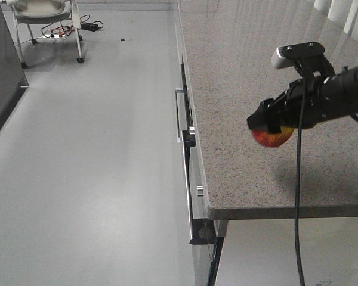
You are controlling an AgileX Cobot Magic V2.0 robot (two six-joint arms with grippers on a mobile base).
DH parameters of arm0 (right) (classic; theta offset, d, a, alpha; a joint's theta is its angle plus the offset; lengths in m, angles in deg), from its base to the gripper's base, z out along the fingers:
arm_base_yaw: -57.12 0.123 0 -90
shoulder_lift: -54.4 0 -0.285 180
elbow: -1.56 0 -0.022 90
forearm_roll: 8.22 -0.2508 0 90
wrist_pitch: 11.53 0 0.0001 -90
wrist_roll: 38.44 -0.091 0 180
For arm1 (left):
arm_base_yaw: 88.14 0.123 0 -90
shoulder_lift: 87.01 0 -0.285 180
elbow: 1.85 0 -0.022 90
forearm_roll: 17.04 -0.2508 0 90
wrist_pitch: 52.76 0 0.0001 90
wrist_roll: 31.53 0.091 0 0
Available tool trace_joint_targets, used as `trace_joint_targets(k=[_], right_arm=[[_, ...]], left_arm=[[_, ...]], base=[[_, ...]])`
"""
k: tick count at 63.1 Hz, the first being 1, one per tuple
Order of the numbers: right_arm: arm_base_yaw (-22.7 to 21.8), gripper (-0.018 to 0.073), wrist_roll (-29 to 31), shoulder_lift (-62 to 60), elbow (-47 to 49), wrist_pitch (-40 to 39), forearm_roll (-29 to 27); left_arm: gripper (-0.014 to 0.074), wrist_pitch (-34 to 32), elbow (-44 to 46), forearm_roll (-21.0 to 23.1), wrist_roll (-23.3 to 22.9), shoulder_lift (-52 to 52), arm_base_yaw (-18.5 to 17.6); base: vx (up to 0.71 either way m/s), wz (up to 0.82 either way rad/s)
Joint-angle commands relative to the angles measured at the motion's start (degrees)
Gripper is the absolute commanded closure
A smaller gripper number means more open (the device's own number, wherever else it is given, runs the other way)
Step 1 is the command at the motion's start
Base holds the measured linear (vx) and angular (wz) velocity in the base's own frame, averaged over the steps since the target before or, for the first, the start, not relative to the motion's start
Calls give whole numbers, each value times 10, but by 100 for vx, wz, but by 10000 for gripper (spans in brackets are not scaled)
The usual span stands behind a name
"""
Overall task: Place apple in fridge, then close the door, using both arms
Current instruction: 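Close the right gripper on the apple and lift it off the counter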
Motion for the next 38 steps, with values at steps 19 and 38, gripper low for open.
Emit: trace_joint_targets(k=[19,38], right_arm=[[92,230,52,-253,-182,-48,-103],[132,230,52,-427,-312,-38,-142]], left_arm=[[603,-41,-12,2,-2,-9,1],[603,-41,-12,2,-2,-9,1]], base=[[0,0],[0,0]])
